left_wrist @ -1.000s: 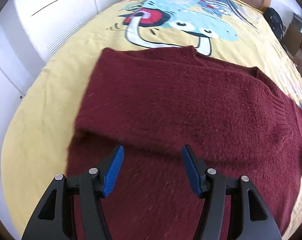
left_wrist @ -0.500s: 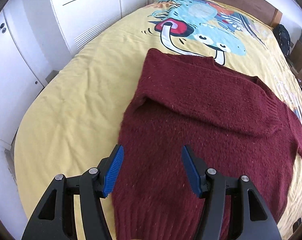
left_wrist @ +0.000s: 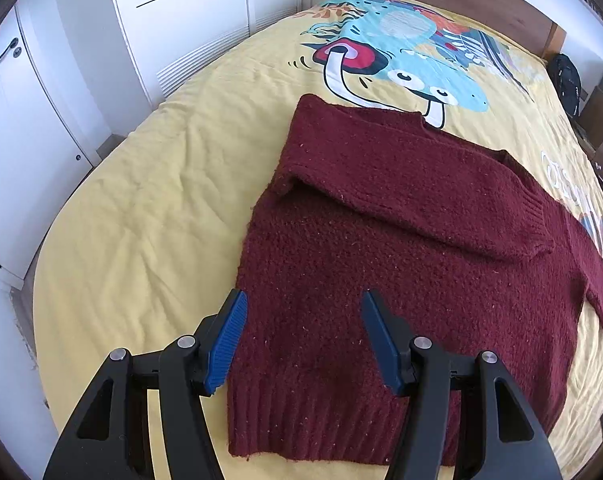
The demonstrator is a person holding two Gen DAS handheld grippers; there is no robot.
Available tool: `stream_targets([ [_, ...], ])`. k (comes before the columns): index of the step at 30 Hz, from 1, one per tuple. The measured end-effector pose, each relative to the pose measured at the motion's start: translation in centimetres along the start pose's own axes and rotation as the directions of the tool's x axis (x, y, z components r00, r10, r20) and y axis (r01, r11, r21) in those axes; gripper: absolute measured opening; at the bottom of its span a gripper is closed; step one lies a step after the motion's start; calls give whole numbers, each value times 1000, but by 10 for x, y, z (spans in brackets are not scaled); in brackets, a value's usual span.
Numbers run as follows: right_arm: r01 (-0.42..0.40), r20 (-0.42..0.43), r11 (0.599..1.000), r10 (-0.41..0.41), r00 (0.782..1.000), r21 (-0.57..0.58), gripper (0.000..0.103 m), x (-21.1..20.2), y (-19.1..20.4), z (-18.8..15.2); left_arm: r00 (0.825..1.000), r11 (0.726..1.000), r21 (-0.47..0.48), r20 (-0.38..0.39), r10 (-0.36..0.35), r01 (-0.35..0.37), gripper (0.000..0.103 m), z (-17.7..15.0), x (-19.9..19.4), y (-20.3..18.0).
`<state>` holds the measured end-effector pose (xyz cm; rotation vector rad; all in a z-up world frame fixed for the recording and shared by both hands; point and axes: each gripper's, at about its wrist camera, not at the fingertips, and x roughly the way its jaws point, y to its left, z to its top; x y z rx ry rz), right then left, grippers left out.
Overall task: Fold small clothes
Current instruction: 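Reach the right gripper to the other sleeve cuff and close on it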
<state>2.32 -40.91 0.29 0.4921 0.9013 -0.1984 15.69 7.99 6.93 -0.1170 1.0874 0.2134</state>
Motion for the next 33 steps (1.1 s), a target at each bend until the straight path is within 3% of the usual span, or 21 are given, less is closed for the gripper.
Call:
stream_targets([
  [6, 9, -3, 996, -9, 1000, 93, 103, 15, -32, 22, 1000, 1000, -1, -10, 7, -7, 54, -3, 8, -2],
  [14, 36, -18, 990, -34, 999, 134, 103, 37, -56, 44, 1000, 1000, 2, -19, 19, -19, 54, -2, 16, -6],
  [24, 30, -43, 980, -21, 999, 198, 103, 67, -89, 48, 999, 1000, 28, -29, 13, -12, 54, -1, 28, -16],
  [33, 32, -35, 959, -23, 999, 280, 103, 89, -129, 77, 997, 1000, 13, -80, 11, -10, 54, -8, 56, -9],
])
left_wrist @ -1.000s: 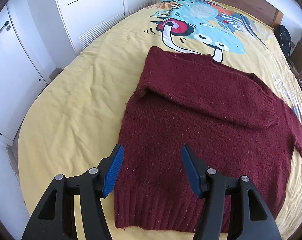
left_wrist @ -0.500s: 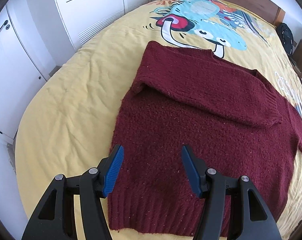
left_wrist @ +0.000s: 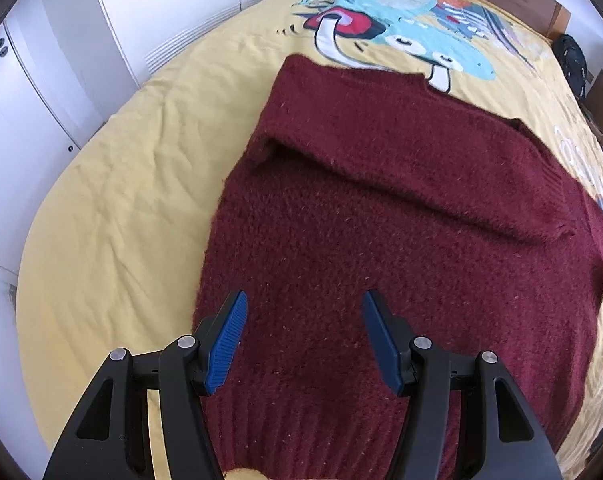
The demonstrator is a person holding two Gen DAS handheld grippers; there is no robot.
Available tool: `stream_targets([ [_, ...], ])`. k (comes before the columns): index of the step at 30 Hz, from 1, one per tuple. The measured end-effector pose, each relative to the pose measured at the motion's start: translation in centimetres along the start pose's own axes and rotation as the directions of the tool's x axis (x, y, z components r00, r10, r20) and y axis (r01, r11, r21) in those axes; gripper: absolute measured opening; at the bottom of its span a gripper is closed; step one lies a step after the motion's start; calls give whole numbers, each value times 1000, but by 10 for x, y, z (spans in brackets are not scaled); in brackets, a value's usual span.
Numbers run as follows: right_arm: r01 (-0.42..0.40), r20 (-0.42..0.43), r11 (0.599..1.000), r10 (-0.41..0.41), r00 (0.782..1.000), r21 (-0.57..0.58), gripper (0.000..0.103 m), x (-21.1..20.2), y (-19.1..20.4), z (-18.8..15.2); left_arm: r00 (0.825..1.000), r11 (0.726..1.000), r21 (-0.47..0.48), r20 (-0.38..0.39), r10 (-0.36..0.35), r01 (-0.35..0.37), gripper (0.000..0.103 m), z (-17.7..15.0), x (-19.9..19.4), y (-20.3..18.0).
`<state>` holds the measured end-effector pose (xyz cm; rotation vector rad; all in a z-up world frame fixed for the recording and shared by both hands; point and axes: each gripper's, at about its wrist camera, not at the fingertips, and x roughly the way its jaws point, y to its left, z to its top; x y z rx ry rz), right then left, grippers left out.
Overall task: Fold small clothes
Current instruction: 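Reach the right gripper to the other sleeve cuff and close on it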
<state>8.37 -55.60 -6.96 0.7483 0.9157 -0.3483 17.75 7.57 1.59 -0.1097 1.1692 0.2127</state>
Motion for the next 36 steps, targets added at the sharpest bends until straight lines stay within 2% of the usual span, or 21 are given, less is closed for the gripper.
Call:
stream_targets([
  [6, -26, 19, 998, 25, 1000, 57, 103, 13, -16, 37, 1000, 999, -26, -16, 18, -18, 54, -1, 8, 14],
  [15, -118, 73, 978, 107, 992, 171, 103, 26, -48, 91, 999, 998, -50, -34, 37, -39, 54, -6, 13, 31],
  [20, -118, 75, 975, 106, 992, 187, 98, 31, -59, 108, 999, 998, -61, -43, 30, -32, 54, -6, 17, 36],
  [23, -92, 70, 980, 81, 994, 177, 87, 33, -61, 116, 999, 998, -62, -48, 22, -25, 54, -6, 20, 37],
  [26, -78, 63, 980, 68, 996, 182, 72, 37, -66, 123, 998, 998, -67, -55, 11, -15, 54, -5, 24, 38],
  [28, -65, 57, 982, 55, 997, 178, 59, 40, -67, 127, 998, 997, -80, -63, -4, -1, 54, -6, 26, 39],
  [29, -55, 51, 983, 47, 998, 176, 55, 41, -68, 128, 998, 996, -86, -67, -10, 5, 54, -6, 28, 40],
  [32, -31, 41, 985, 25, 999, 168, 34, 44, -70, 132, 997, 995, -98, -73, -25, 18, 54, -6, 32, 43],
  [34, -34, 43, 985, 27, 999, 169, 15, 43, -72, 134, 997, 995, -99, -73, -32, 24, 54, -6, 32, 43],
  [36, -33, 47, 986, 25, 999, 163, 12, 40, -71, 135, 997, 995, -99, -72, -37, 29, 54, -5, 32, 46],
])
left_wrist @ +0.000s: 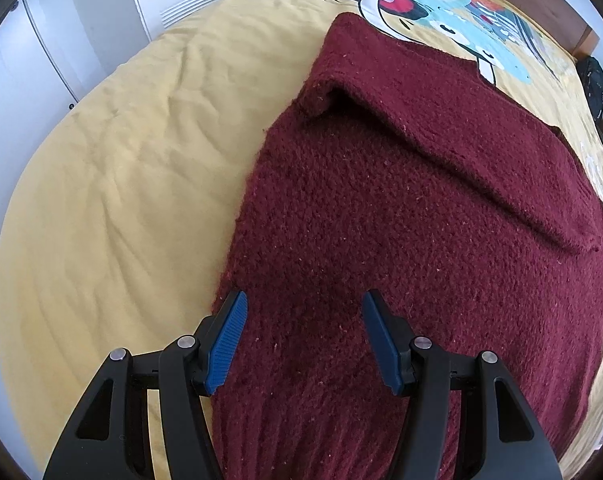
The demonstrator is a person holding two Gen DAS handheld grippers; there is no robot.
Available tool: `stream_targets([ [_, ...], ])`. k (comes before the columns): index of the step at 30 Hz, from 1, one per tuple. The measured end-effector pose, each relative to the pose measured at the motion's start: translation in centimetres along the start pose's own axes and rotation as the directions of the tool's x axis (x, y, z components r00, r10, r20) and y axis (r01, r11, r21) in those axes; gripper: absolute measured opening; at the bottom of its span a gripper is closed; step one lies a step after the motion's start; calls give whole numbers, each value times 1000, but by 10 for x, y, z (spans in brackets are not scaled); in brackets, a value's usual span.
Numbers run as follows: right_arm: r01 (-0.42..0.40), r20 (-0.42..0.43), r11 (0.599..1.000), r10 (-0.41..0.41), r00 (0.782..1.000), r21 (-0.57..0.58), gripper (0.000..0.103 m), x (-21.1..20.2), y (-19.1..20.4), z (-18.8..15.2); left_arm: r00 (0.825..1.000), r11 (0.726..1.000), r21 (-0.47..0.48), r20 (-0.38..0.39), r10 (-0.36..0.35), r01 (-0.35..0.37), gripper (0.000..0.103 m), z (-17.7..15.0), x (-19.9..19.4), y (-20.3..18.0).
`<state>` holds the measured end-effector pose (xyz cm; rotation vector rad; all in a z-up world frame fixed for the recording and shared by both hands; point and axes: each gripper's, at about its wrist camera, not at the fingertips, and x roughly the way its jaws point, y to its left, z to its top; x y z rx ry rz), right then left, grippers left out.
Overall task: Fold small clothes
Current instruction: 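Reach the right gripper to the other sleeve cuff and close on it, then lift the sleeve with the right gripper and carry it across the body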
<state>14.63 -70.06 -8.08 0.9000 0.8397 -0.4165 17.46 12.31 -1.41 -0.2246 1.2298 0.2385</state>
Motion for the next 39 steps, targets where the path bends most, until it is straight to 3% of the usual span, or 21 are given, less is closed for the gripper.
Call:
stream_targets([
  [7, -27, 9, 997, 28, 1000, -78, 10, -13, 34, 2, 1000, 1000, -20, 3, -18, 18, 54, 1, -5, 17],
  [20, -74, -59, 963, 60, 996, -261, 10, -16, 146, -21, 998, 998, -22, 5, -58, 58, 54, 1, -16, 51],
  [35, -244, -249, 886, 153, 956, -394, 10, 31, 314, -134, 993, 991, -63, 1, -116, 116, 54, 7, -17, 110],
  [39, -285, -292, 859, 167, 942, -426, 10, 38, 356, -168, 998, 996, -48, -3, -69, 69, 54, 7, -17, 122],
])
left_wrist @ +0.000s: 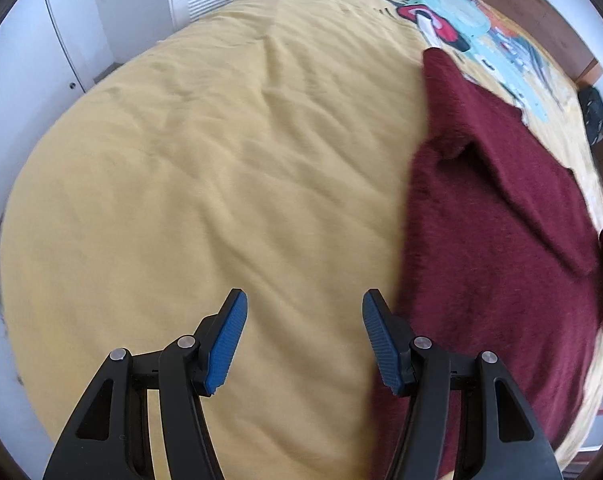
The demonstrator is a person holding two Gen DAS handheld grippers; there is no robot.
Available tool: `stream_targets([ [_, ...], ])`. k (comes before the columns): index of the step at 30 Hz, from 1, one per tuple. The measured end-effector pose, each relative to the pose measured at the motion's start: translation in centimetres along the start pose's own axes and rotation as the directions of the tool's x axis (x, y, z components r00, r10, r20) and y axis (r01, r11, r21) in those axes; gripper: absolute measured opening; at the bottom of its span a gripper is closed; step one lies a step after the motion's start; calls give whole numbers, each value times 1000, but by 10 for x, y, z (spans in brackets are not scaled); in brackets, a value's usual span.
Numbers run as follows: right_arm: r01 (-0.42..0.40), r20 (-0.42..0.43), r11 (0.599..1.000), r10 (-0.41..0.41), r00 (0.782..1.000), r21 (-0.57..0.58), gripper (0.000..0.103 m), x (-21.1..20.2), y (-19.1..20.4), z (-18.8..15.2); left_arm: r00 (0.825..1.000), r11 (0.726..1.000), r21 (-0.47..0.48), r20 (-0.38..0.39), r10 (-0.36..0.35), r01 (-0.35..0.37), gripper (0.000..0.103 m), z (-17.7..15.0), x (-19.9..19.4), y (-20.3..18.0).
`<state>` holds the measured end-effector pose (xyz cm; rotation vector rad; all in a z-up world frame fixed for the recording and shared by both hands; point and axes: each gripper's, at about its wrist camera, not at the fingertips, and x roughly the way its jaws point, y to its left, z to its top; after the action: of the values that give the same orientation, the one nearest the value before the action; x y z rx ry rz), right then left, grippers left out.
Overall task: Fold small clothes
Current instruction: 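Lift the sleeve with the right gripper and carry it across the body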
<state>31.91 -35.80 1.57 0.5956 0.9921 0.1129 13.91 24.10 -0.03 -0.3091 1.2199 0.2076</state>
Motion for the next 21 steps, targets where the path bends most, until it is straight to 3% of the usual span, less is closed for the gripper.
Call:
stream_targets([
  [13, -112, -73, 980, 101, 992, -165, 11, 52, 153, -45, 999, 999, -28, 29, -35, 36, 54, 5, -17, 31],
  [21, -166, -118, 965, 145, 982, -204, 11, 76, 204, -78, 995, 998, -11, 74, -67, 68, 54, 19, -41, 33],
])
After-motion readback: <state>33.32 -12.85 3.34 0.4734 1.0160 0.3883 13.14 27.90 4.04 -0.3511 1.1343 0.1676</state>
